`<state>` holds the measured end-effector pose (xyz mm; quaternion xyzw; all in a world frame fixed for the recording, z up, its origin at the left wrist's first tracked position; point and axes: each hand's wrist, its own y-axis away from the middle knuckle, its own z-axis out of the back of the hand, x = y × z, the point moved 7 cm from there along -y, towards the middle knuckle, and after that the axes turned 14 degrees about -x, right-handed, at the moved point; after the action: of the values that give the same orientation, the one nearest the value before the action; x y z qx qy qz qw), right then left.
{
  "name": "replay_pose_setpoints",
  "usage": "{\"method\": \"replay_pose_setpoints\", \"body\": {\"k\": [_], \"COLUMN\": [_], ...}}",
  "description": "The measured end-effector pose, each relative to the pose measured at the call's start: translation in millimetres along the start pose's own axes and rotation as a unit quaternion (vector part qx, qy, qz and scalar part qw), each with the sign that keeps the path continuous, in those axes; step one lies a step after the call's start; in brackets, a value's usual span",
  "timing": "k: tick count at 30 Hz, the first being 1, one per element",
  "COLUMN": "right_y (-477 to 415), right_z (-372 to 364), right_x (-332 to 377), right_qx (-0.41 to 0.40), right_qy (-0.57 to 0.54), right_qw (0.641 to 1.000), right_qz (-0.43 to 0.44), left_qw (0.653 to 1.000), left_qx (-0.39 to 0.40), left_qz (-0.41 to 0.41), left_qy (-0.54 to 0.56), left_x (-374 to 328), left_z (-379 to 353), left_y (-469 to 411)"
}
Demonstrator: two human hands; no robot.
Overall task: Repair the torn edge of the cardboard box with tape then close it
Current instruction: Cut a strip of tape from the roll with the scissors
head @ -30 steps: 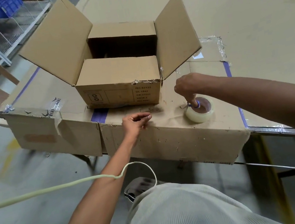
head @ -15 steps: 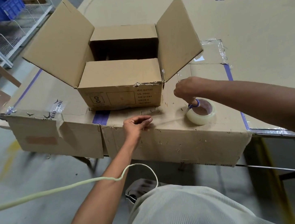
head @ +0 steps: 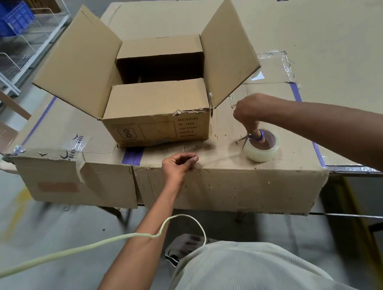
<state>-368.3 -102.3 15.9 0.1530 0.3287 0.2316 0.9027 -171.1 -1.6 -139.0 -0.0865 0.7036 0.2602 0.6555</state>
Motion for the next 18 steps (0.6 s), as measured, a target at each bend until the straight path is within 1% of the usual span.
{"method": "replay_pose_setpoints", "body": {"k": [4, 10, 13, 18], "right_y": [2, -5, -8, -1], "right_z": [4, 2, -8, -14], "right_x": [-21, -33, -32, -23], "right_qx": [-0.011, -0.07, -0.054, -0.001], "right_qy": [-0.042, -0.127, -0.142, -0.133], "right_qw": [0.998, 0.987, 0.986, 0.99], "right_qz": [-0.036, -0.063, -0.062, -0.048], "left_qw": [1.0, 1.0, 0.999, 0.999], "left_qx": [-0.001, -0.004, -0.011, -0.017], "left_qz": [0.007, 0.014, 0.019, 0.025], "left_qy": [-0.005, -0.023, -0.03, -0.04], "left_x": [2, -1, -2, -2], "left_z": [0, -2, -2, -2], "left_y": [-1, -1, -1, -4]}}
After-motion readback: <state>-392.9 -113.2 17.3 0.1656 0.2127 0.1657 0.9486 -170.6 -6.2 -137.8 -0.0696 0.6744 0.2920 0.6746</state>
